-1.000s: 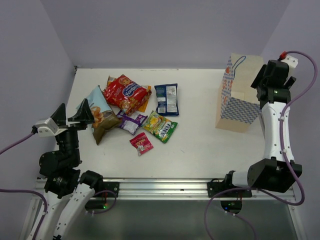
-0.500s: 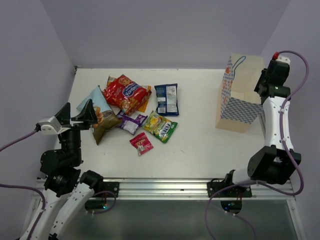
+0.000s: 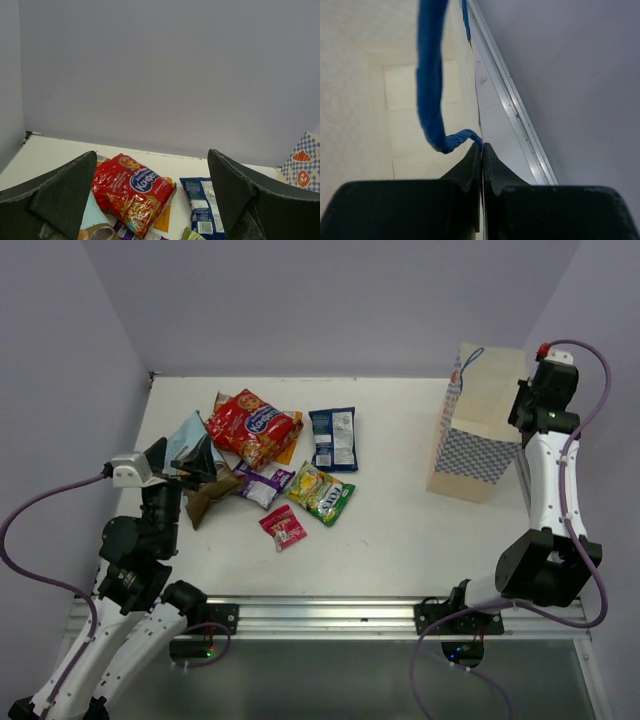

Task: Place the snacks into the paper bag
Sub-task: Adjust the paper bag at the center of the board.

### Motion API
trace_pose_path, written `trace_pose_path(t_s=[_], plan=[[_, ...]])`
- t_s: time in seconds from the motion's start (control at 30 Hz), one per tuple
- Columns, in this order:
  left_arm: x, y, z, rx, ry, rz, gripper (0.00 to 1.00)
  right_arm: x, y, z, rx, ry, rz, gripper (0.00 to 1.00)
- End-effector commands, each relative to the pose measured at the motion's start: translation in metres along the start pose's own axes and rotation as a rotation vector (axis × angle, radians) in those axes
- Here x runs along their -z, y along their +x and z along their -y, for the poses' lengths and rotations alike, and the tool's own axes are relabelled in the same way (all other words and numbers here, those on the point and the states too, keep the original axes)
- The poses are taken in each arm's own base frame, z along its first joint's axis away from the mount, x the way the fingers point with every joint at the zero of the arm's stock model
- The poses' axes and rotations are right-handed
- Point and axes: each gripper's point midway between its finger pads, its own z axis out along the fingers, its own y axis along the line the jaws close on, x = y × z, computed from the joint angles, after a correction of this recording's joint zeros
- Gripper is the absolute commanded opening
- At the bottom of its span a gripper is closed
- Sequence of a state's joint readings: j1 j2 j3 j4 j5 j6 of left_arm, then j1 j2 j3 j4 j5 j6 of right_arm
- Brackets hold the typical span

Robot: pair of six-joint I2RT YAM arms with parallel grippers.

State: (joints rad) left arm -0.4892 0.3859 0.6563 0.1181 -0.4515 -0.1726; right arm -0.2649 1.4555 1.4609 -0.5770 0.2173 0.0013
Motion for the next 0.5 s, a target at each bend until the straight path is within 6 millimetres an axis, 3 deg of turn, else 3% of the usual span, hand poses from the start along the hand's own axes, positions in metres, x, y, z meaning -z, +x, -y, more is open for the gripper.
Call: trace_pose_path(t_s=[0.0,0.17,0.23,0.27,0.3,0.37,0.4,0.47], plan=[[-0.009,0.012,0.014,0.016,0.042,-0.030,0.96,0.026,-0.032,-0.002,-0.016,-0.051,0.124,0.00],[-0.025,0.046,0.027,0.016,0.049,-0.166,0.95,0.047,-0.036,-0.007,-0.071,-0.093,0.191,0.00],[-0.030,0.049,0.033,0.042,0.047,-0.209,0.95,0.050,-0.037,-0.006,-0.057,-0.092,0.198,0.00],[-0.036,0.060,0.035,0.033,0.043,-0.249,0.96,0.054,-0.040,-0.005,-0.058,-0.088,0.213,0.00],[-0.040,0.055,0.039,0.053,0.041,-0.255,0.96,0.057,-0.042,-0.006,-0.055,-0.092,0.223,0.00],[-0.042,0.077,0.039,0.027,0.019,-0.345,1.00,0.064,-0.048,-0.010,-0.058,-0.115,0.246,0.00],[-0.046,0.074,0.041,0.040,0.013,-0.351,1.00,0.065,-0.049,-0.013,-0.056,-0.128,0.248,0.00],[-0.046,0.093,0.038,0.024,-0.024,-0.428,1.00,0.070,-0.050,-0.017,-0.052,-0.146,0.257,0.00]])
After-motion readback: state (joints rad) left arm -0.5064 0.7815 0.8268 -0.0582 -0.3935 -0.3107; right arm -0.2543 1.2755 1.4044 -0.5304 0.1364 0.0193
